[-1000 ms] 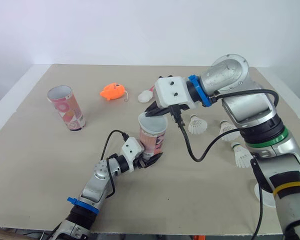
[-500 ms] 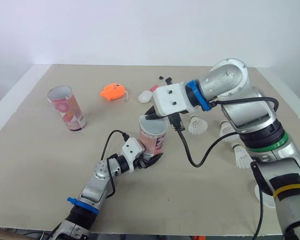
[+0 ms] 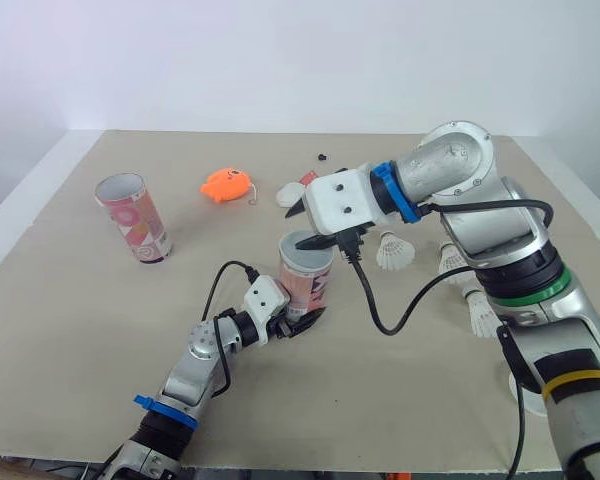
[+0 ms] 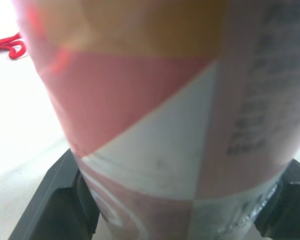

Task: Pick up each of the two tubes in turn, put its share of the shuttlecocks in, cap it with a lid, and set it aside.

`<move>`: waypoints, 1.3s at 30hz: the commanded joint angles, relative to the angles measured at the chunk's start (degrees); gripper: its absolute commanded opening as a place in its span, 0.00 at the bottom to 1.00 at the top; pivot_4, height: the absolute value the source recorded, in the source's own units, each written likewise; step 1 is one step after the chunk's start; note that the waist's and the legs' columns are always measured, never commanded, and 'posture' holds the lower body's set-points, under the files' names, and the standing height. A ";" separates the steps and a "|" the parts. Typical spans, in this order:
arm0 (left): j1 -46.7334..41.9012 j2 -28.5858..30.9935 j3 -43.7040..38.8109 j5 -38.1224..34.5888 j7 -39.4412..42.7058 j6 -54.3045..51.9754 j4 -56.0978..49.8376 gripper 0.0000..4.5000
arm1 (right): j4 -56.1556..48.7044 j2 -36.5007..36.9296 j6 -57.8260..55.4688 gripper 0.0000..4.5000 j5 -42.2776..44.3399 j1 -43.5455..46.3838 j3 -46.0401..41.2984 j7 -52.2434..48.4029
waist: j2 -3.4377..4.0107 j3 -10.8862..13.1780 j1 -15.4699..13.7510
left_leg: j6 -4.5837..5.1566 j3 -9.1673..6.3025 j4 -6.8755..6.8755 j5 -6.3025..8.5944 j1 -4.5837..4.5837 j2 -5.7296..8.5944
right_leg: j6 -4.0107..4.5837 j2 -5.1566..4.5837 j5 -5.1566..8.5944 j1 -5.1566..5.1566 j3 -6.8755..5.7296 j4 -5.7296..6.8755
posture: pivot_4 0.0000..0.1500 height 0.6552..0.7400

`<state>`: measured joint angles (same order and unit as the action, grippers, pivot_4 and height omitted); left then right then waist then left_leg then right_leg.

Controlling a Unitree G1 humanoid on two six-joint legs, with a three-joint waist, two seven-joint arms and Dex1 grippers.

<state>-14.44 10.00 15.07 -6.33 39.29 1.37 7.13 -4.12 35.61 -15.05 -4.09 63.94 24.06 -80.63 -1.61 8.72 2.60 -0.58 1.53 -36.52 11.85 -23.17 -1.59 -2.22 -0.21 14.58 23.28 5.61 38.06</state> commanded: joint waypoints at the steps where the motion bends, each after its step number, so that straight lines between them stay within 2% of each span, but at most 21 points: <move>1: 1.52 0.45 0.17 0.56 -0.32 -1.70 2.54 0.75 | -0.05 0.07 -0.07 0.82 0.04 -1.69 2.75 -2.48 | 0.02 -0.04 0.00 | 0.00 -0.01 0.00 0.00 0.01 0.00 | 0.00 0.00 0.01 -0.01 -0.01 0.00 | 1.00 1.00; 3: 1.36 0.40 0.15 0.60 -0.28 -1.66 2.66 0.75 | -0.06 0.02 -0.12 0.97 0.04 -1.74 2.62 -2.68 | 0.04 -0.07 0.00 | 0.00 0.00 0.02 0.00 0.06 0.00 | 0.01 0.00 0.02 -0.04 0.00 0.00 | 1.00 1.00; 8: 0.84 0.24 0.15 0.71 -0.22 -1.49 3.15 0.75 | -0.29 -0.01 -0.28 0.97 0.62 -1.95 2.17 -3.26 | 0.09 -0.13 0.00 | 0.00 0.00 0.03 0.00 0.09 0.00 | 0.04 0.00 0.03 -0.05 0.00 0.00 | 1.00 1.00; 10: 0.71 0.25 0.11 0.67 -0.14 -1.39 3.35 0.75 | 1.62 -1.64 -0.81 0.97 4.20 0.62 -1.61 -2.65 | 0.10 -0.13 0.00 | 0.00 0.00 0.03 0.00 0.09 0.00 | 0.04 0.00 0.03 -0.05 0.00 0.00 | 1.00 1.00; 11: 0.70 0.27 0.11 0.66 -0.08 -1.35 3.38 0.75 | 2.07 -2.22 -1.87 0.88 6.31 1.86 -3.40 -2.91 | 0.07 -0.10 0.05 | 0.00 0.00 0.03 0.00 0.09 0.00 | 0.04 0.00 0.03 -0.05 0.00 0.00 | 1.00 1.00; 13: 0.72 0.29 0.13 0.62 0.04 -1.31 3.39 0.75 | 1.82 -2.31 -3.70 0.78 9.50 3.66 -5.35 -4.33 | 0.07 -0.03 0.03 | 0.03 0.00 0.03 -0.02 0.05 -0.02 | 0.09 0.02 -0.02 0.00 0.00 0.00 | 1.00 1.00; 16: 0.49 0.30 0.16 0.58 0.06 -1.18 3.67 0.75 | 1.52 -2.17 -4.89 0.45 12.20 4.52 -5.74 -5.34 | 0.07 -0.02 0.01 | 0.04 0.01 0.03 -0.02 -0.04 -0.01 | 0.04 0.00 -0.05 0.07 -0.01 0.00 | 1.00 1.00; 18: 0.31 0.22 0.13 0.60 0.02 -1.04 3.89 0.75 | 1.76 -1.89 -5.11 0.30 12.60 4.62 -5.24 -5.54 | 0.05 -0.01 0.01 | 0.04 -0.01 0.03 -0.02 -0.05 -0.01 | 0.04 -0.01 -0.03 0.05 -0.03 -0.01 | 1.00 1.00; 21: 0.22 0.05 0.16 0.64 -0.08 -0.93 3.98 0.75 | 1.96 -0.63 -5.19 0.01 11.61 3.78 -3.26 -6.74 | 0.04 0.00 0.00 | 0.04 0.01 0.02 -0.02 -0.05 -0.01 | 0.08 -0.03 -0.02 0.06 -0.03 -0.01 | 1.00 1.00; 34: 0.01 -0.29 -0.13 0.56 -0.40 0.76 4.12 0.75 | 2.99 0.89 -1.76 0.01 2.20 -4.00 8.66 -7.70 | 0.19 -0.25 0.01 | 0.07 0.02 0.02 -0.04 0.14 -0.01 | 0.20 -0.02 0.04 -0.09 -0.04 -0.01 | 1.00 1.00; 37: -0.04 -0.48 -0.04 0.46 -0.40 1.32 4.14 0.75 | 1.56 0.09 -3.89 0.01 4.44 -5.33 7.21 -8.15 | 0.23 -0.62 0.03 | 0.07 0.04 0.05 -0.04 0.41 -0.02 | 0.29 -0.02 0.11 -0.24 -0.03 -0.01 | 1.00 1.00; 39: 0.02 -0.41 -0.21 0.12 -0.15 1.67 3.73 0.75 | 2.34 -0.76 -6.01 0.01 7.86 -4.96 2.49 -6.60 | 0.22 -0.73 0.04 | 0.07 0.05 0.09 -0.04 0.45 -0.02 | 0.31 -0.02 0.12 -0.25 -0.02 -0.01 | 1.00 1.00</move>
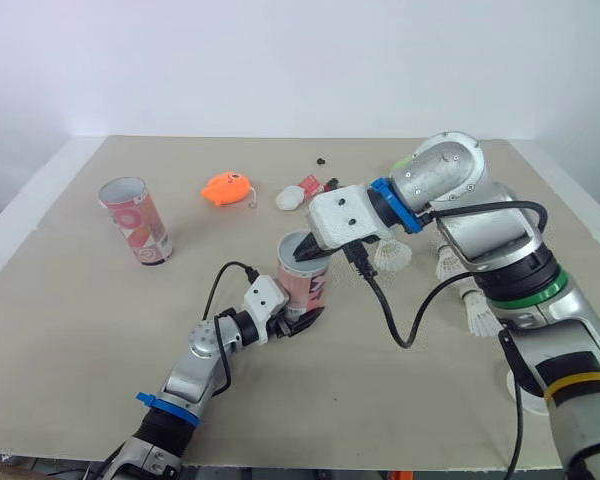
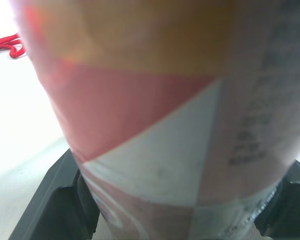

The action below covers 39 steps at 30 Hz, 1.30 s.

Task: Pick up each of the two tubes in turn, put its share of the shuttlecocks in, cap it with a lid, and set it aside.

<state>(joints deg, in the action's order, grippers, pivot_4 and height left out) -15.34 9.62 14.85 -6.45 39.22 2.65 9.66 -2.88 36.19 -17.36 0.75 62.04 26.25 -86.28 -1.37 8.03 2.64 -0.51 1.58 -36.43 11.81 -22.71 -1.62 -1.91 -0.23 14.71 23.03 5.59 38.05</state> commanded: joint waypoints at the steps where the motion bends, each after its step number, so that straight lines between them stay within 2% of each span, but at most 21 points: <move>1: 0.97 0.04 -0.08 0.09 0.02 0.30 0.81 0.75 | 1.72 -1.73 -3.91 0.01 4.53 -2.84 -2.26 0.13 | -0.06 -0.06 0.00 | 0.00 0.00 0.01 0.00 0.02 0.00 | 0.02 0.00 0.01 0.00 0.00 0.00 | 1.00 1.00; 3: 1.09 0.28 -0.15 -0.26 0.42 -0.01 -0.02 0.75 | 2.34 -3.54 -4.40 0.01 7.90 -2.58 -7.81 3.14 | -0.10 -0.03 0.00 | 0.00 -0.02 0.02 0.00 0.00 -0.02 | 0.04 0.01 0.02 -0.01 -0.03 0.00 | 1.00 1.00; 4: 1.15 0.45 -0.17 -0.41 0.58 -0.10 -0.42 0.90 | 2.44 -4.65 -4.47 0.00 9.35 -2.62 -10.40 5.14 | -0.11 0.00 0.01 | 0.00 0.00 0.03 0.00 -0.05 -0.02 | 0.04 0.01 0.01 0.02 -0.01 0.00 | 1.00 1.00; 5: 1.25 0.64 -0.27 -0.93 1.01 -0.39 -1.04 0.98 | 2.11 -5.51 -5.51 0.00 11.21 -2.75 -12.83 6.61 | -0.11 0.00 0.01 | 0.00 -0.01 0.04 0.00 -0.19 -0.02 | 0.03 0.01 0.00 0.12 -0.01 0.00 | 1.00 1.00; 8: 1.57 1.35 -0.34 -1.85 2.09 -1.35 -3.00 1.00 | -0.75 -6.09 -10.73 0.23 17.60 -3.85 -18.52 8.54 | -0.07 0.34 0.00 | 0.01 -0.02 0.03 -0.01 -0.54 -0.01 | -0.21 0.03 -0.16 0.40 0.00 0.01 | 1.00 1.00; 9: 1.59 1.69 -0.37 -2.07 2.50 -1.72 -3.71 1.00 | -2.17 -6.16 -13.13 0.25 20.23 -4.60 -20.94 9.77 | -0.14 0.48 0.00 | 0.01 -0.03 0.03 -0.01 -0.58 -0.01 | -0.25 0.04 -0.17 0.41 0.00 0.01 | 1.00 1.00; 10: 1.62 1.95 -0.39 -2.25 2.78 -1.97 -4.21 1.00 | -3.34 -6.11 -14.87 0.39 22.22 -5.26 -22.73 10.66 | -0.18 0.55 -0.03 | 0.01 -0.06 0.03 -0.01 -0.63 -0.01 | -0.28 0.04 -0.15 0.43 -0.01 0.00 | 1.00 1.00; 11: 1.61 2.24 -0.39 -2.38 3.08 -2.19 -4.65 1.00 | -4.17 -6.06 -15.99 0.45 23.50 -5.67 -23.79 11.36 | -0.24 0.60 -0.06 | 0.01 -0.12 0.03 -0.01 -0.69 0.01 | -0.27 0.05 -0.14 0.44 -0.01 -0.01 | 1.00 1.00; 13: 1.53 3.52 -0.71 -2.82 4.34 -2.85 -5.60 1.00 | -6.83 -5.37 -19.26 0.66 26.60 -7.23 -26.80 13.19 | -0.33 0.66 -0.06 | -0.04 -0.20 0.04 0.03 -0.75 0.05 | -0.13 0.04 -0.16 0.43 -0.01 -0.01 | 1.00 1.00; 16: 1.86 8.62 -3.14 -4.96 8.34 -4.84 -8.09 1.00 | -13.21 -2.97 -26.86 0.90 33.00 -12.07 -32.84 16.37 | -0.35 0.70 0.00 | 0.03 -0.18 0.04 0.30 -0.79 0.06 | -0.06 0.02 -0.06 0.43 0.02 -0.05 | 1.00 1.00; 18: 2.14 11.43 -4.69 -6.07 10.11 -5.63 -9.27 1.00 | -16.08 -1.32 -29.59 0.99 34.91 -15.65 -34.55 17.47 | -0.41 0.76 0.02 | 0.04 -0.20 0.04 0.36 -0.79 0.05 | -0.03 0.04 -0.02 0.43 0.02 -0.05 | 1.00 1.00; 19: 2.44 13.61 -5.79 -6.93 11.54 -6.20 -10.10 1.00 | -17.68 -0.46 -30.26 0.99 35.22 -18.57 -35.32 18.31 | -0.41 0.79 0.02 | 0.07 -0.29 0.07 0.39 -0.83 0.03 | -0.01 0.08 0.03 0.45 -0.03 -0.05 | 1.00 1.00; 22: 3.07 23.68 -11.33 -12.38 19.41 -11.35 -13.45 1.00 | -24.78 1.36 -27.22 0.99 31.60 -34.74 -35.74 21.92 | -0.47 0.91 0.08 | 0.10 -0.29 0.11 0.45 -0.82 0.00 | 0.07 0.08 0.13 0.48 -0.07 -0.05 | 1.00 1.00; 23: 2.82 25.48 -12.37 -13.94 20.80 -13.07 -14.31 1.00 | -26.09 1.05 -26.10 0.99 30.70 -38.17 -35.12 23.22 | -0.66 1.15 0.07 | 0.11 -0.38 0.13 0.45 -0.83 0.00 | 0.02 0.13 0.22 0.42 -0.14 -0.05 | 1.00 1.00; 25: 1.60 27.72 -13.56 -16.80 22.40 -16.14 -15.88 1.00 | -27.27 -1.05 -21.69 0.99 27.91 -44.92 -32.06 26.58 | -0.21 1.43 0.05 | 0.06 -0.59 0.11 0.47 -1.00 -0.04 | -0.12 0.06 0.53 0.55 -0.49 -0.03 | 1.00 1.00; 27: 0.07 28.37 -14.04 -18.62 23.27 -18.78 -16.95 1.00 | -25.68 -4.82 -16.04 0.99 24.29 -49.32 -27.91 30.23 | -0.47 1.44 0.04 | 0.05 -0.54 0.05 0.46 -1.09 0.04 | -0.24 -0.05 0.50 0.60 -0.50 -0.03 | 1.00 1.00; 31: -2.16 27.26 -13.48 -19.50 23.35 -20.54 -16.89 1.00 | -18.40 -10.30 -7.59 0.99 18.46 -51.24 -20.76 33.64 | -0.53 1.59 0.13 | 0.00 -0.72 -0.03 0.43 -1.14 0.03 | -0.19 0.02 0.49 0.57 -0.64 -0.03 | 1.00 1.00; 39: -3.35 24.30 -9.31 -16.50 23.60 -19.58 -14.09 1.00 | -1.77 -17.36 2.88 0.99 13.11 -44.88 -14.29 35.62 | -0.59 1.64 0.07 | -0.10 -0.78 -0.07 0.37 -1.13 0.00 | -0.14 0.11 0.42 0.52 -0.69 -0.01 | 1.00 1.00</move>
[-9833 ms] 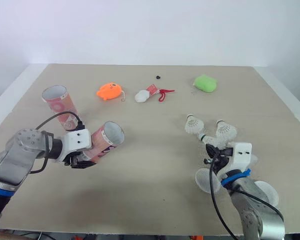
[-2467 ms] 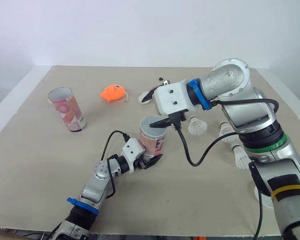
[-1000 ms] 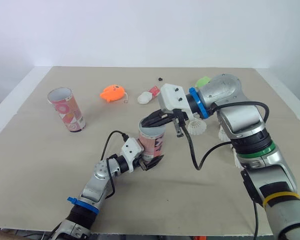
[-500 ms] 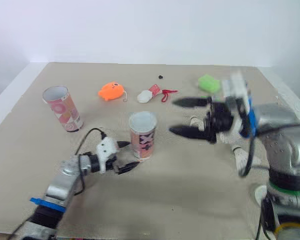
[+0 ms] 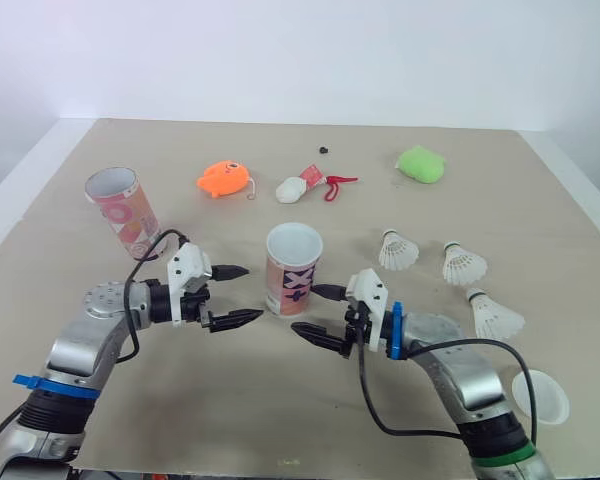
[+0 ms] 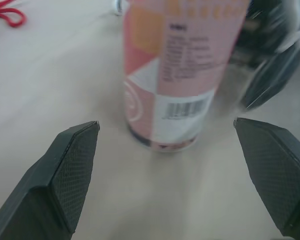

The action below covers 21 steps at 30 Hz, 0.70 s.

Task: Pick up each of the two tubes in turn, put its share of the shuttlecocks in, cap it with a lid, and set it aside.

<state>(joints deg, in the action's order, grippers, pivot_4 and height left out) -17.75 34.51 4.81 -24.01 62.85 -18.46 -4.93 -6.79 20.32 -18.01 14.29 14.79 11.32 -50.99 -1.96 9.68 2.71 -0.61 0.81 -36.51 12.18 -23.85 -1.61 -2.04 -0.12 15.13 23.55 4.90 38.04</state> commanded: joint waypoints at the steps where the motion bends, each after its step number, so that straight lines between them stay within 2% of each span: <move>1: -0.98 -0.93 1.01 1.58 -0.18 1.89 0.92 1.00 | 2.95 -2.02 3.92 0.99 -0.49 3.03 0.81 0.39 | 0.00 0.00 -0.01 | 0.00 -0.04 0.00 0.00 0.00 -0.01 | 0.00 0.05 0.00 -0.01 0.00 0.01 | 1.00 1.00; 6: -1.04 -1.91 1.46 3.13 -0.42 3.32 2.81 1.00 | 4.83 -3.36 4.99 0.99 -0.82 4.70 1.72 0.33 | 0.00 0.00 -0.04 | -0.01 -0.18 0.00 0.00 -0.05 -0.01 | 0.38 0.05 -0.20 -0.01 -0.08 0.04 | 1.00 1.00; 16: -1.64 -3.69 1.84 3.66 -0.86 3.67 3.64 1.00 | 10.31 -6.72 7.03 0.99 -2.16 7.87 3.24 0.94 | 0.00 0.00 -0.02 | -0.05 -0.22 -0.09 -0.03 -0.03 -0.02 | 0.41 0.06 -0.23 -0.04 -0.12 0.10 | 1.00 1.00; 21: -1.23 -2.27 0.06 3.49 -0.89 3.77 2.38 1.00 | 10.08 -6.84 6.85 0.74 -1.32 7.88 2.71 0.46 | 0.00 0.00 0.00 | -0.07 -0.25 -0.12 -0.05 -0.02 -0.04 | 0.44 0.09 -0.25 -0.07 -0.17 0.12 | 1.00 1.00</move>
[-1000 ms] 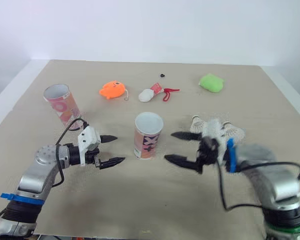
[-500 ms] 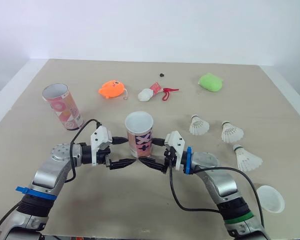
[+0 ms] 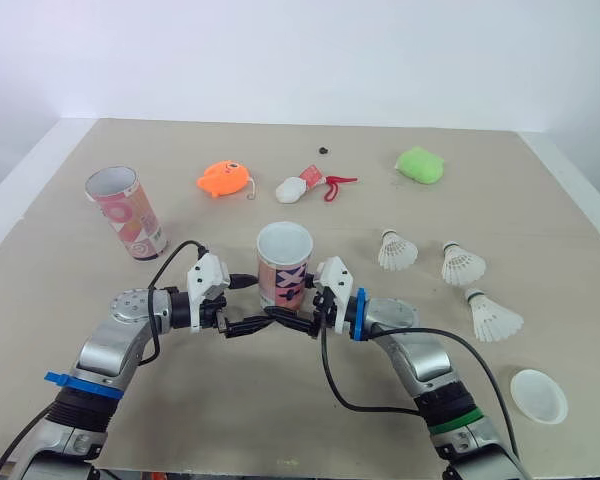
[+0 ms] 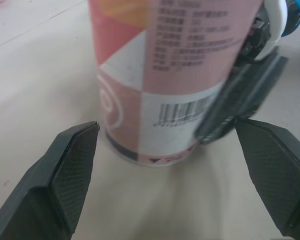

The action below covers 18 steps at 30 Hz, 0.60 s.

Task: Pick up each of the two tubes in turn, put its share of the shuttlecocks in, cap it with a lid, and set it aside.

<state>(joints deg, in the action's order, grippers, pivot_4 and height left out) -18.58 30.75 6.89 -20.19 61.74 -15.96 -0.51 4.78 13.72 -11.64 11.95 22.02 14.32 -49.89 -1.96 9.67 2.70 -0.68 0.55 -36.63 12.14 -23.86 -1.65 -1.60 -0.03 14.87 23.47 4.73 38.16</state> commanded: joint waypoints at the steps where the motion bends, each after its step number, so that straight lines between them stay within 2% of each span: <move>1: -0.34 2.04 -3.29 -1.22 -0.08 0.56 -3.11 1.00 | -2.30 0.05 0.08 0.74 1.49 0.38 -0.53 -0.86 | 0.00 0.00 0.00 | 0.00 -0.02 0.00 0.00 0.00 0.00 | 0.01 0.00 -0.01 0.00 0.00 0.00 | 1.00 1.00; 6: -2.19 5.20 -10.50 -8.73 -1.65 -6.28 -10.62 1.00 | -10.23 2.12 -3.66 0.74 6.41 -1.43 -5.48 0.06 | 0.00 0.00 -0.04 | 0.00 -0.14 0.00 0.00 -0.06 -0.01 | 0.03 0.02 -0.02 0.03 -0.04 0.03 | 1.00 1.00; 11: -10.72 5.08 -12.42 -13.56 -4.24 -11.91 -13.07 1.00 | -19.72 5.89 -9.32 0.74 11.31 -4.45 -14.60 5.21 | 0.01 0.01 -0.23 | -0.02 -0.47 -0.12 -0.01 -0.27 0.08 | 0.01 -0.12 -0.01 -0.01 -0.37 0.02 | 1.00 1.00; 13: -15.00 3.04 -10.42 -13.43 -5.06 -12.25 -11.93 1.00 | -23.18 7.24 -11.84 0.74 14.00 -6.08 -20.42 8.71 | 0.04 0.07 -1.02 | -0.10 -0.59 -0.21 -0.06 -0.33 0.16 | -0.04 -0.16 0.01 -0.09 -0.52 0.02 | 1.00 1.00; 16: -22.12 -5.35 -4.03 -12.37 -6.45 -11.74 -8.62 1.00 | -24.09 9.41 -12.98 0.74 17.94 -8.14 -35.57 17.21 | 0.06 0.08 -1.39 | -0.17 -0.56 -0.36 -0.10 -0.39 0.20 | -0.11 -0.16 -0.03 -0.14 -0.56 0.01 | 1.00 1.00; 18: -23.96 -9.89 -1.20 -11.16 -7.11 -10.86 -6.66 1.00 | -22.16 11.39 -12.22 0.74 18.05 -9.02 -42.39 20.75 | 0.16 0.12 -2.41 | -0.17 -0.73 -0.61 -0.13 -0.55 0.38 | -0.18 -0.27 -0.05 -0.23 -0.78 0.02 | 1.00 1.00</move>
<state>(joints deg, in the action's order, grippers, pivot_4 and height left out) -40.72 23.39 2.33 -32.18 55.40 -27.84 -7.77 -16.83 22.70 -25.00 28.18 13.12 -18.41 -33.90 -1.80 9.79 0.29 -0.85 -0.16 -37.33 12.01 -24.46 -1.26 -1.82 -0.32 14.81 23.26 3.94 38.19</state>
